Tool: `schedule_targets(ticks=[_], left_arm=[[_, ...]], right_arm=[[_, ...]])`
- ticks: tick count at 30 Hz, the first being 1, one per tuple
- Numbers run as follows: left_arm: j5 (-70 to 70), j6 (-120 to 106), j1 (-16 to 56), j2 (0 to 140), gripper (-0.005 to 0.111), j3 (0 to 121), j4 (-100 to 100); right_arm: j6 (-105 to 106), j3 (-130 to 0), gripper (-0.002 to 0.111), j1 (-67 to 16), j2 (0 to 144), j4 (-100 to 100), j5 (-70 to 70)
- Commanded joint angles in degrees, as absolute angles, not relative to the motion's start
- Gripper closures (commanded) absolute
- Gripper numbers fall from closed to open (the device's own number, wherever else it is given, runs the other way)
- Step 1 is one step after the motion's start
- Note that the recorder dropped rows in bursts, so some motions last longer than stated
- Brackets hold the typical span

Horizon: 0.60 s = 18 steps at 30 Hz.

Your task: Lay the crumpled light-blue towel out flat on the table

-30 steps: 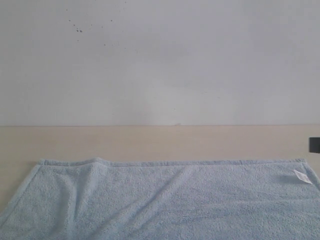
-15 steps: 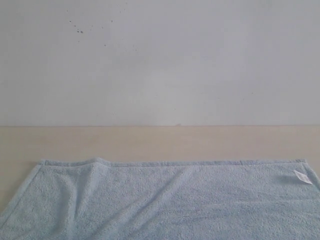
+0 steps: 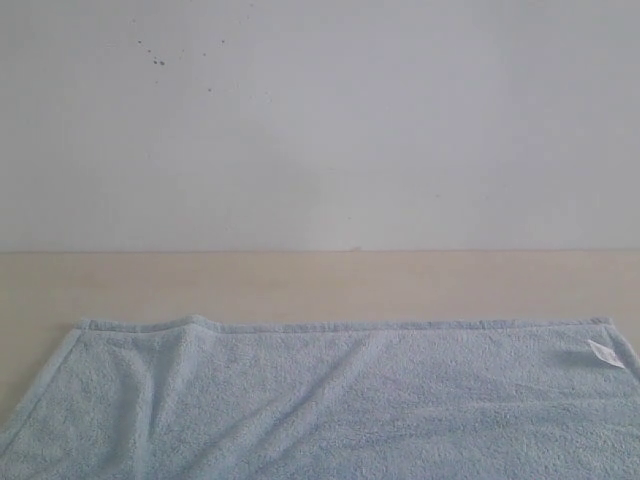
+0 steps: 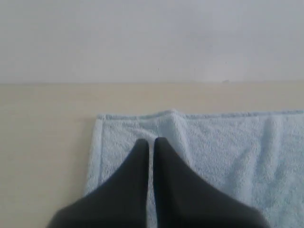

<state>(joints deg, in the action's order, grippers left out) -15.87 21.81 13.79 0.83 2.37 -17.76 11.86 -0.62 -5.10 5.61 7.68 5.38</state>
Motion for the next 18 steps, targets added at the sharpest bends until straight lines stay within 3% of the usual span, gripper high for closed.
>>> schedule_targets(ticks=[1, 18], left_arm=[[-15.67, 22.41, 13.92, 1.12, 0.103, 0.00, -17.39], [-13.24, 21.10, 13.92, 1.12, 0.103, 0.00, -17.39]], right_arm=[[15.85, 0.00, 0.108, -5.16, 5.43, 6.84, 5.74], [10.46, 0.00, 0.108, -5.16, 5.43, 7.32, 10.94]])
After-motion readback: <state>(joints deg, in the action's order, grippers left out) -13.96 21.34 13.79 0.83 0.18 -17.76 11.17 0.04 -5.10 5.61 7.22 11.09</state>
